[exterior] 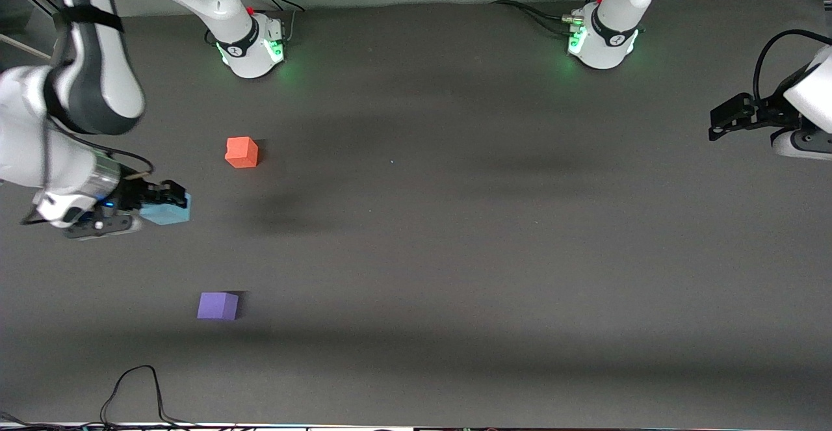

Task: Place blue block between orange and purple blocks
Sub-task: 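Carry the blue block with the right gripper toward the orange block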

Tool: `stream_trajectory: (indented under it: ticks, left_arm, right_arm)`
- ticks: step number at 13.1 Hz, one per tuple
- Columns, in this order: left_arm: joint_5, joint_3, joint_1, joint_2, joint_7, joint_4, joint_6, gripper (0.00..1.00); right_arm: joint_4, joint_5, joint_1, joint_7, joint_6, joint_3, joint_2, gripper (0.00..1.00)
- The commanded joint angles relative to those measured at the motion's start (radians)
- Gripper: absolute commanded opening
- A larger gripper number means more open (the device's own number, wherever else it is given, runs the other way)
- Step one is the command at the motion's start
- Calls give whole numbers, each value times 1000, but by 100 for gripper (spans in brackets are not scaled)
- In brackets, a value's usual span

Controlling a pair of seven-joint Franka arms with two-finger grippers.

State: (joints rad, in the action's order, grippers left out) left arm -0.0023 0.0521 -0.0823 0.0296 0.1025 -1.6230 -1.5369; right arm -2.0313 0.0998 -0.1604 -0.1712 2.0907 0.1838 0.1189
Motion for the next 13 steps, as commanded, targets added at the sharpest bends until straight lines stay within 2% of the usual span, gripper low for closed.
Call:
stream_trajectory:
  ticks: [1, 4, 7, 12, 13]
  left_arm:
    - [1, 8, -8, 13, 35, 3, 12, 100]
    - [-1, 8, -7, 13, 39, 3, 12, 100]
    - [-1, 9, -8, 13, 37, 2, 9, 100]
    - [-1, 8, -8, 13, 36, 2, 9, 100]
    - [-1, 8, -8, 13, 36, 2, 9, 100]
  right_arm:
    - [-87, 55, -37, 1, 162, 2, 60, 45]
    - [-171, 76, -68, 18, 389, 2, 177, 45]
    - [-208, 86, -90, 18, 503, 2, 254, 45]
    - [-216, 86, -80, 5, 558, 3, 301, 45]
    - [-214, 86, -79, 7, 563, 2, 304, 49]
